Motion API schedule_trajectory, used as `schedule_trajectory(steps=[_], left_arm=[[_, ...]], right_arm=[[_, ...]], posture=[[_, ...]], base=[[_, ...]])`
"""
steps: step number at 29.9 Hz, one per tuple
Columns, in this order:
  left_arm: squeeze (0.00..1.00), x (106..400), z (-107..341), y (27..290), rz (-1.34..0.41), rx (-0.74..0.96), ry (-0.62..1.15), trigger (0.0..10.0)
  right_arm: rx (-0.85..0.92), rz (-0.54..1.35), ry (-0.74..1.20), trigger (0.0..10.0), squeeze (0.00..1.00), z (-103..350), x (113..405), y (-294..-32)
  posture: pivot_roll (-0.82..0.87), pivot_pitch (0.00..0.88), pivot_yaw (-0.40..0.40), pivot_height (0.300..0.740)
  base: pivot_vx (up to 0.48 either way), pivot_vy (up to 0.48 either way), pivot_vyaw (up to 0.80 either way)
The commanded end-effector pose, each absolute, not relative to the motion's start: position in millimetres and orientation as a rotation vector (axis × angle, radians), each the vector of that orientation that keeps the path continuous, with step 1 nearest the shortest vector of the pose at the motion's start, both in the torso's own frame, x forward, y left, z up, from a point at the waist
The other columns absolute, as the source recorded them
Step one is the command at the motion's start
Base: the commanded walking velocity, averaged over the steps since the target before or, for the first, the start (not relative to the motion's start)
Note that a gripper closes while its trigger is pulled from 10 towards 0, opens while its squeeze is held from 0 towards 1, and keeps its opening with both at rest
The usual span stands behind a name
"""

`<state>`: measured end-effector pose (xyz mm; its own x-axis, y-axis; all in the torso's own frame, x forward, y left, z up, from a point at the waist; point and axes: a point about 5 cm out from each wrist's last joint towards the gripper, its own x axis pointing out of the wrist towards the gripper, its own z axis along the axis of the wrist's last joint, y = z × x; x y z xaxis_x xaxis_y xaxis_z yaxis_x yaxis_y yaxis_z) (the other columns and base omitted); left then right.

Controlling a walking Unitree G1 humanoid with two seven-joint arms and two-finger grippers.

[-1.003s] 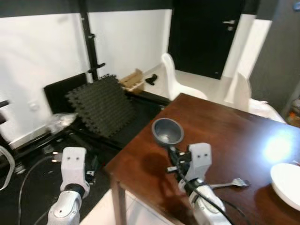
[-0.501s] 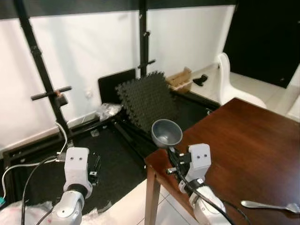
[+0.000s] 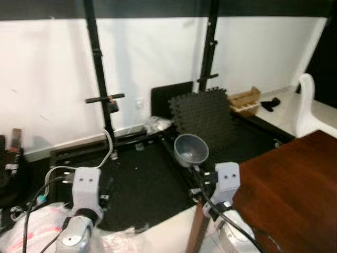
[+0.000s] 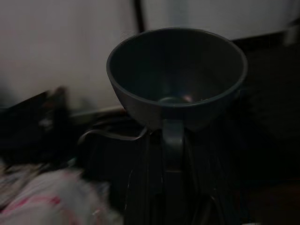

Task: Setting the table

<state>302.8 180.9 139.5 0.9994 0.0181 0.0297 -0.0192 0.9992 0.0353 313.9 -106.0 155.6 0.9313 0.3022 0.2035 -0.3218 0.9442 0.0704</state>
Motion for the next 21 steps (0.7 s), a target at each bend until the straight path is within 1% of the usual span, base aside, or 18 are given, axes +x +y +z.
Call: schedule_trajectory(steps=[1, 21], left_arm=[[0.00, 302.0, 136.0, 179.4, 0.018, 0.039, -0.011, 10.0], [0.00, 301.7, 133.9, 177.9, 0.016, 0.040, 0.000, 10.0]], right_arm=[[0.105, 0.317, -0.190, 10.0, 0.00, 154.5, 313.0, -107.2], [0.104, 0.323, -0.190, 10.0, 0.00, 154.2, 312.7, -107.0]], posture=[[0.02, 0.081, 0.043, 0.740], [0.02, 0.076, 0.039, 0.740]], base=[[0.000, 0.000, 0.77], [0.000, 0.000, 0.77]])
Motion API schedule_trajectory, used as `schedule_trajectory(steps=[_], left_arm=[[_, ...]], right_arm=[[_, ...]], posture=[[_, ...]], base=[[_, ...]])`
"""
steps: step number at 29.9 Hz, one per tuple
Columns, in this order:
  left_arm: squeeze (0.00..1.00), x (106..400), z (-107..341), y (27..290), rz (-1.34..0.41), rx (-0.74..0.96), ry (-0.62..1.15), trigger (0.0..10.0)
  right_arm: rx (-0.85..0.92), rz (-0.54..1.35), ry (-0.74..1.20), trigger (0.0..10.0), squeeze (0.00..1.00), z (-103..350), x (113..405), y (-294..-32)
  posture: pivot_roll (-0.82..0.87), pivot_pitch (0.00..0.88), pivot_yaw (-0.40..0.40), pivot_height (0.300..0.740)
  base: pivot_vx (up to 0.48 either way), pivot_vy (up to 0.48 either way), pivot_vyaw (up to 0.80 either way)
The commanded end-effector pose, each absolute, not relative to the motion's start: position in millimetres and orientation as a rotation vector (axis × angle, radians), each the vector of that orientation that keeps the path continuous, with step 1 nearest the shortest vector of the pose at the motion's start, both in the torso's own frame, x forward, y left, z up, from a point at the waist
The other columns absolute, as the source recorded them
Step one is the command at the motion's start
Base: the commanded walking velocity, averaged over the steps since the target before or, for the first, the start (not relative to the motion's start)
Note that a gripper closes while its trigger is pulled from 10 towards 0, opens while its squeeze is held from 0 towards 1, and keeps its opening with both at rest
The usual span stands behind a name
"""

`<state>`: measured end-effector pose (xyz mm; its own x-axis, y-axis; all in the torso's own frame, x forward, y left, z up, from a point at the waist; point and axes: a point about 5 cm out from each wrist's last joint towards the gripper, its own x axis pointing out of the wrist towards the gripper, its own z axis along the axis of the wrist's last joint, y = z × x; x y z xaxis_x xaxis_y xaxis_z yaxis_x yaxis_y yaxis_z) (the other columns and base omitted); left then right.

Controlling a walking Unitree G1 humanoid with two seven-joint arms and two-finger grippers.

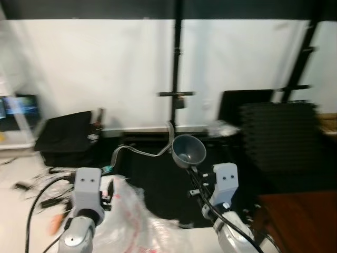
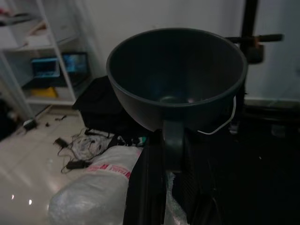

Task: Setting the table

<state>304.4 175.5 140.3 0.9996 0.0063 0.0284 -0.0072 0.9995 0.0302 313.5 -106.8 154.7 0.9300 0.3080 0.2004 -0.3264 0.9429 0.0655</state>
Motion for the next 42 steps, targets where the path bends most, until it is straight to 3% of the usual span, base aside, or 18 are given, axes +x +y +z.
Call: schedule_trajectory(steps=[1, 42], left_arm=[[0.00, 301.7, 133.8, 177.9, 0.016, 0.040, 0.000, 10.0], [0.00, 302.2, 133.2, 181.2, 0.040, 0.056, 0.009, 10.0]], right_arm=[[0.103, 0.324, -0.190, 10.0, 0.00, 154.2, 312.7, -107.0], [0.107, 0.325, -0.186, 10.0, 0.00, 153.7, 313.3, -106.7]], posture=[[0.02, 0.076, 0.039, 0.740], [0.03, 0.077, 0.038, 0.740]], base=[[0.000, 0.000, 0.77], [0.000, 0.000, 0.77]])
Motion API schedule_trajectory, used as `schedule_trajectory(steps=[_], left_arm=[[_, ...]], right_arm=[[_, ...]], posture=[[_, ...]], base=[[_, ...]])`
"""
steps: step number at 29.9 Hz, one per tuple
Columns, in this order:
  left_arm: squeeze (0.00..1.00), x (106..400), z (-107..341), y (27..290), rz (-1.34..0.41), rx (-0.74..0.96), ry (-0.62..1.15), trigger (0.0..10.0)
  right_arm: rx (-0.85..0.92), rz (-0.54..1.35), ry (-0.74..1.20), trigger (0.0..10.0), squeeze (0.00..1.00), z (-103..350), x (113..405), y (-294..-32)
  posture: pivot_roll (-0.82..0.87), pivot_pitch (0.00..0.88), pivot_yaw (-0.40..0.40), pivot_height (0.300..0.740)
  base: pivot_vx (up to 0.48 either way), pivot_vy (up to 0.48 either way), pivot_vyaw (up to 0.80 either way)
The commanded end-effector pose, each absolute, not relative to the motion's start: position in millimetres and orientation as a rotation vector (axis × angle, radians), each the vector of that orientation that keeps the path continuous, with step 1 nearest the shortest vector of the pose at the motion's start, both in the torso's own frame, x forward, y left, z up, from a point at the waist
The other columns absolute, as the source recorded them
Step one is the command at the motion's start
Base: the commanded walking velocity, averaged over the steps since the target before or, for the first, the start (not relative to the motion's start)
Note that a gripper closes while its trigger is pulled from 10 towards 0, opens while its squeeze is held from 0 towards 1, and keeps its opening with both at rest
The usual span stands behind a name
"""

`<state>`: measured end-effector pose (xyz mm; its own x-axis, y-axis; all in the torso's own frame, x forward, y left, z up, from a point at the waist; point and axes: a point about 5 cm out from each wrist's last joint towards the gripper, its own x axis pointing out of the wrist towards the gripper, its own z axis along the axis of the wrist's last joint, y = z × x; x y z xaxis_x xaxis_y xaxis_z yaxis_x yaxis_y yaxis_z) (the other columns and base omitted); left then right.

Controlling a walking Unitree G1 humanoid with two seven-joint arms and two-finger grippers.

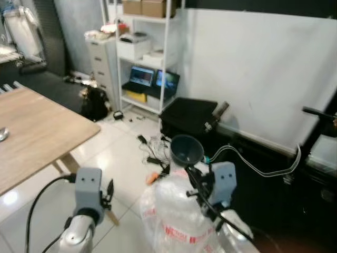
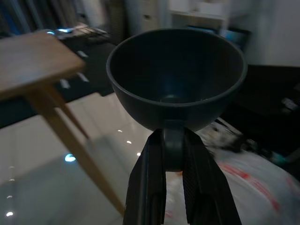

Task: Setting the table

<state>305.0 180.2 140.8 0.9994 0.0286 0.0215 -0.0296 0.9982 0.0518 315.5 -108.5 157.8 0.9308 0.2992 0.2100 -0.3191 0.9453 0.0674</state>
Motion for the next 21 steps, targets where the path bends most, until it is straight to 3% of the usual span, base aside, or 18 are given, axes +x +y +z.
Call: schedule_trajectory(steps=[1, 21], left_arm=[[0.00, 302.2, 133.0, 181.2, 0.040, 0.056, 0.010, 10.0], [0.00, 302.0, 131.8, 180.8, 0.041, 0.058, 0.018, 10.0]], right_arm=[[0.107, 0.325, -0.186, 10.0, 0.00, 153.7, 313.3, -106.7], [0.109, 0.324, -0.185, 10.0, 0.00, 153.5, 312.9, -107.2]], posture=[[0.03, 0.077, 0.038, 0.740], [0.02, 0.080, 0.038, 0.740]], base=[[0.000, 0.000, 0.77], [0.000, 0.000, 0.77]])
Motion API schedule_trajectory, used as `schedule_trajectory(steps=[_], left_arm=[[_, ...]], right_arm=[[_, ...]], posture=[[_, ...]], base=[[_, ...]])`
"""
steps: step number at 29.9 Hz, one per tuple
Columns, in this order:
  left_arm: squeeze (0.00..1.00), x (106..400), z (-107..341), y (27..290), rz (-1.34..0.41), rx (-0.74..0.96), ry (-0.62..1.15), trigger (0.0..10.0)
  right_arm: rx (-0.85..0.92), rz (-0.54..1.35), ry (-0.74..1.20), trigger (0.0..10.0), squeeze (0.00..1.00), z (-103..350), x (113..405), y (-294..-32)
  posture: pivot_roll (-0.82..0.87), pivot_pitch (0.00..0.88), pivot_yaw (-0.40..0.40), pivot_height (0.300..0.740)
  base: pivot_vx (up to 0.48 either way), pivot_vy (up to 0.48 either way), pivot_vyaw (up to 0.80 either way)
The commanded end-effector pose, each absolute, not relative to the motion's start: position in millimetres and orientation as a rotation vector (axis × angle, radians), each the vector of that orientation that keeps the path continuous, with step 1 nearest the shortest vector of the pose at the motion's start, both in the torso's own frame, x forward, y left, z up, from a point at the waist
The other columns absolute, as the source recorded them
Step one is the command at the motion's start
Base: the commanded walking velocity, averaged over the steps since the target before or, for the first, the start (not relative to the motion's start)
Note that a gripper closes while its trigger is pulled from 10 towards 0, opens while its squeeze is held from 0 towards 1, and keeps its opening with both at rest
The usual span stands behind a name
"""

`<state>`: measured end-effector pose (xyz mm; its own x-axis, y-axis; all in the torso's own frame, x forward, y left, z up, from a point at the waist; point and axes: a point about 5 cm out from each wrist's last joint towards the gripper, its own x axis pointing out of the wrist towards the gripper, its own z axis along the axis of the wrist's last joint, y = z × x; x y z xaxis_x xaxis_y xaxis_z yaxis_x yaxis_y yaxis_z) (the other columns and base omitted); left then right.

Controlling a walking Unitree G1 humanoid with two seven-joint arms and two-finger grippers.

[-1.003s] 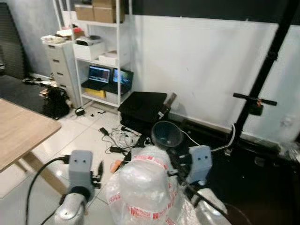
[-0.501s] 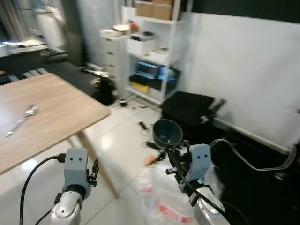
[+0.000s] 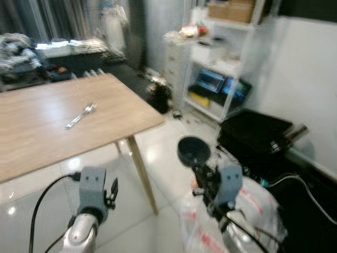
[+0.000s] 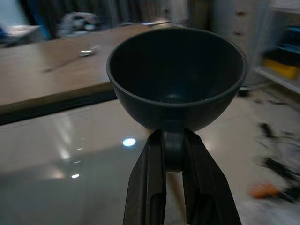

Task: Setting the table

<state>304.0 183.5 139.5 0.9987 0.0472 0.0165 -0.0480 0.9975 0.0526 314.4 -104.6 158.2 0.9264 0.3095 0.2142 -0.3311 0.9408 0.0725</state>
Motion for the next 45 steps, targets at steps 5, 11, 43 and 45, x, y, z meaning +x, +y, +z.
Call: schedule_trajectory(steps=[5, 11, 43, 45], left_arm=[[0.00, 302, 132, 181, 0.044, 0.060, 0.020, 10.0], [0.00, 303, 132, 182, 0.055, 0.066, 0.021, 10.0], [0.00, 306, 132, 191, 0.110, 0.100, 0.016, 10.0], [0.00, 306, 132, 191, 0.110, 0.100, 0.017, 10.0]], right_arm=[[0.110, 0.324, -0.185, 10.0, 0.00, 153, 313, -107], [0.120, 0.336, -0.182, 10.0, 0.00, 154, 312, -105], [0.115, 0.344, -0.206, 10.0, 0.00, 158, 313, -104], [0.115, 0.344, -0.204, 10.0, 0.00, 157, 313, -104]], posture=[[0.02, 0.082, 0.038, 0.740], [0.02, 0.083, 0.038, 0.740], [0.03, 0.072, 0.036, 0.740], [0.03, 0.072, 0.036, 0.740]], base=[[0.000, 0.000, 0.77], [0.000, 0.000, 0.13], [0.429, 0.000, 0.21], [0.480, 0.000, 0.77]])
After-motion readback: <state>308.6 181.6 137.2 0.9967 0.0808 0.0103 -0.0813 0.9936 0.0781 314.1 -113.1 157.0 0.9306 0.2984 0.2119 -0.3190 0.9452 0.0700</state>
